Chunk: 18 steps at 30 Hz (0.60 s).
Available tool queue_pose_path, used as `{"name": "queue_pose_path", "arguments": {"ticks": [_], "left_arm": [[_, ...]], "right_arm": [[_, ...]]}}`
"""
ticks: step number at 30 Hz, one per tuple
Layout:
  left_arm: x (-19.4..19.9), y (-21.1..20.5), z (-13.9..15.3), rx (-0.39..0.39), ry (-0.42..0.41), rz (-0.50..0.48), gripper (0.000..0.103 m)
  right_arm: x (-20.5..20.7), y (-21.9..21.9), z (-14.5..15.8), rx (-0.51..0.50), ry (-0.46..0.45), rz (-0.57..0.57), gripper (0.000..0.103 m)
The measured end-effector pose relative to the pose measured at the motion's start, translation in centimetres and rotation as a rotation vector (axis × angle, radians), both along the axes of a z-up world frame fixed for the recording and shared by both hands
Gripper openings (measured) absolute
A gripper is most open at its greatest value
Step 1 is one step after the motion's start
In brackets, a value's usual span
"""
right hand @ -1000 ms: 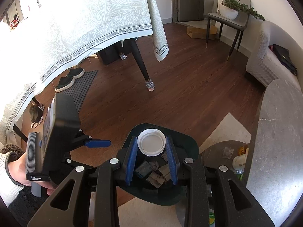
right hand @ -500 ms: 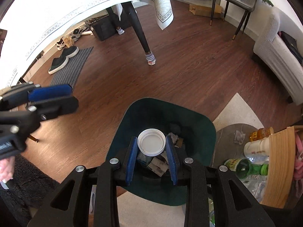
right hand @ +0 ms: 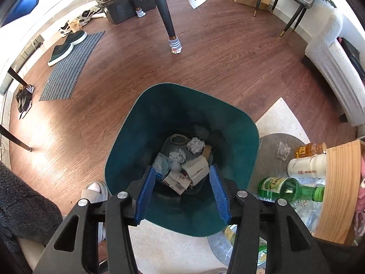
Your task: Collect trash
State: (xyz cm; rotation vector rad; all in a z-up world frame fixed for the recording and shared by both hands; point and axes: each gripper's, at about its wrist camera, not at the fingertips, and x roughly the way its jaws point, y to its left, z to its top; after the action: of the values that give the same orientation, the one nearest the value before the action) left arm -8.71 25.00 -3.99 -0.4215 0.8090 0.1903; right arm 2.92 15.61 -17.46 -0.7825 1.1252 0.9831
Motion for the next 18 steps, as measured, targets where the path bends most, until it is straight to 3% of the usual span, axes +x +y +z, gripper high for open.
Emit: {"name": "queue_pose_path", "arguments": {"ticks": [9, 18], "left_arm": [[-0.2, -1.0, 3.4, 0.039, -0.076, 0.004, 0.029], [-0.6, -2.7, 6.1, 0.074, -0.132, 0.008, 0.03]], "right_arm": [[-1.6, -1.3, 2.7, 0.069, -0.012, 0.054, 0.05], [-2.6, -4.2, 10.2, 0.26, -0.08, 0.047, 0.05]]}}
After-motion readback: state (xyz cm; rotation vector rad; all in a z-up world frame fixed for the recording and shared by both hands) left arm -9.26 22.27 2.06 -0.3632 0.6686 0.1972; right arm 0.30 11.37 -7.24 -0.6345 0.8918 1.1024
